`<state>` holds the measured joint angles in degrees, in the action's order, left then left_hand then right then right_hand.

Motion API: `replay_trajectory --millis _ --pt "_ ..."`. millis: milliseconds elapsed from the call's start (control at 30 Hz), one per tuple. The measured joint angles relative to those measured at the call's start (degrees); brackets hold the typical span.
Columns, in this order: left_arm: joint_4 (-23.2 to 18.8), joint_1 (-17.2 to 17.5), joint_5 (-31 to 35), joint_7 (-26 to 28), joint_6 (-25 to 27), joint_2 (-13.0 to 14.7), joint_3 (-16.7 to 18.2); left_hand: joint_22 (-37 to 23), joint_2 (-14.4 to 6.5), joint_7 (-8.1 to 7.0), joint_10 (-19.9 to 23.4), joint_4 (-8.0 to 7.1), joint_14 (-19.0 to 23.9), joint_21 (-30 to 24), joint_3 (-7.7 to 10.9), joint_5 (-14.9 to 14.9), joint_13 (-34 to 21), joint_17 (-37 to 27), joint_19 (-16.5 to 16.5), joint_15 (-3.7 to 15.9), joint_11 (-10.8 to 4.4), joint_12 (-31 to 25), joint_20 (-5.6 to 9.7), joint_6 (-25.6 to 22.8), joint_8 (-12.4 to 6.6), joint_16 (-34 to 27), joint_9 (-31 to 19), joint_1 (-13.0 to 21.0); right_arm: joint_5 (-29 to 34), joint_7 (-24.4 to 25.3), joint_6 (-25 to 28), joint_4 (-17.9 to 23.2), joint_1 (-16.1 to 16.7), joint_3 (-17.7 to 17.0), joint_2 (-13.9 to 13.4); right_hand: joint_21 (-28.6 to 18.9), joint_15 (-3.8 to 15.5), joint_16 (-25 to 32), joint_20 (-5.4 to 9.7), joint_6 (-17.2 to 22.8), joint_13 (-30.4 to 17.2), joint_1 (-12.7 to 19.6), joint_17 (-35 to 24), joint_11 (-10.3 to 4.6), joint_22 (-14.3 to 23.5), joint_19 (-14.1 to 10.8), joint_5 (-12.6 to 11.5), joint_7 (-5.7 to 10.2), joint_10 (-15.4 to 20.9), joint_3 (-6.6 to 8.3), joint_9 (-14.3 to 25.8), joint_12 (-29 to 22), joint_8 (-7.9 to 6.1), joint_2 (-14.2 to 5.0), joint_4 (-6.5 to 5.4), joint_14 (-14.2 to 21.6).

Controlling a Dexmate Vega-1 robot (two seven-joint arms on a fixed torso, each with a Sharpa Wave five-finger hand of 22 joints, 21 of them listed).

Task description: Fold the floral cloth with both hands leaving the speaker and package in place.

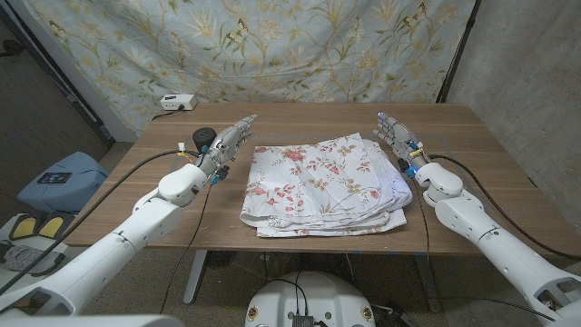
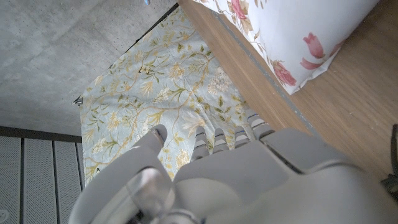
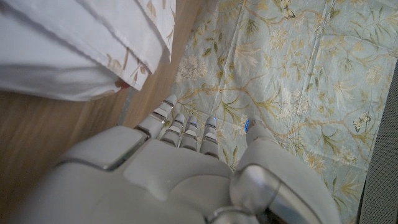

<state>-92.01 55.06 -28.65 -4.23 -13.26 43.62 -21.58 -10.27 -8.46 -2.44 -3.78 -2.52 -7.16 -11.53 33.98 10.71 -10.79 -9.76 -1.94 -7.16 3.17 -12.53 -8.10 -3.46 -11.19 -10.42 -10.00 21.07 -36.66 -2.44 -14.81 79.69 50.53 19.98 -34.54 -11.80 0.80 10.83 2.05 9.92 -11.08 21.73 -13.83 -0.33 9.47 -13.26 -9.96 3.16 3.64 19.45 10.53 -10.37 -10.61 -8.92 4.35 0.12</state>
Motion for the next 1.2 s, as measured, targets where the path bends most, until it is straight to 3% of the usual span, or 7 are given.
replay_trajectory --millis 467,900,1200 --pt "-6.1 0.9 6.4 -1.5 1.9 6.2 -0.8 0.0 -0.5 -0.21 -1.0 -1.06 -1.3 0.0 -0.56 0.1 0.0 -0.5 0.8 0.0 -1.04 0.5 0.22 1.2 0.83 0.3 0.0 -1.6 0.3 -2.3 -0.2 -2.8 -2.4 0.0 -0.3 0.0 0.0 0.0 0.0 0.0 0.0 0.0 0.3 0.1 0.0 0.0 0.0 -0.04 -0.1 -0.17 0.0 -0.2 0.0 0.0 0.16 0.0" --pt "-11.6 1.4 14.7 0.3 4.4 8.9 -2.2 0.0 -0.5 -0.64 -1.0 -1.3 -1.2 0.0 -0.8 0.3 0.0 -0.5 0.8 0.0 -1.03 0.5 0.22 1.6 0.82 0.3 0.0 -2.5 1.0 -4.2 -1.7 -5.6 -4.9 0.2 -0.2 0.4 0.1 0.2 0.0 -0.4 0.0 0.0 0.5 -0.11 0.0 0.0 0.0 -0.41 -0.3 -0.17 0.0 -0.2 0.0 0.0 0.16 -0.5" --pt "-16.9 4.3 19.9 4.0 6.8 10.4 -2.2 0.0 -0.6 -0.62 -1.0 -1.45 -1.0 0.0 -0.64 0.3 0.0 -0.5 0.8 -0.22 -1.03 0.5 0.22 2.2 0.82 0.2 0.0 -2.6 1.6 -4.5 -2.3 -6.6 -5.8 0.2 -0.6 0.4 0.1 0.2 0.05 -0.4 0.0 0.0 0.5 -0.41 0.0 0.0 0.0 -0.41 -0.6 -0.16 0.0 -0.2 0.0 0.0 0.15 -0.5"
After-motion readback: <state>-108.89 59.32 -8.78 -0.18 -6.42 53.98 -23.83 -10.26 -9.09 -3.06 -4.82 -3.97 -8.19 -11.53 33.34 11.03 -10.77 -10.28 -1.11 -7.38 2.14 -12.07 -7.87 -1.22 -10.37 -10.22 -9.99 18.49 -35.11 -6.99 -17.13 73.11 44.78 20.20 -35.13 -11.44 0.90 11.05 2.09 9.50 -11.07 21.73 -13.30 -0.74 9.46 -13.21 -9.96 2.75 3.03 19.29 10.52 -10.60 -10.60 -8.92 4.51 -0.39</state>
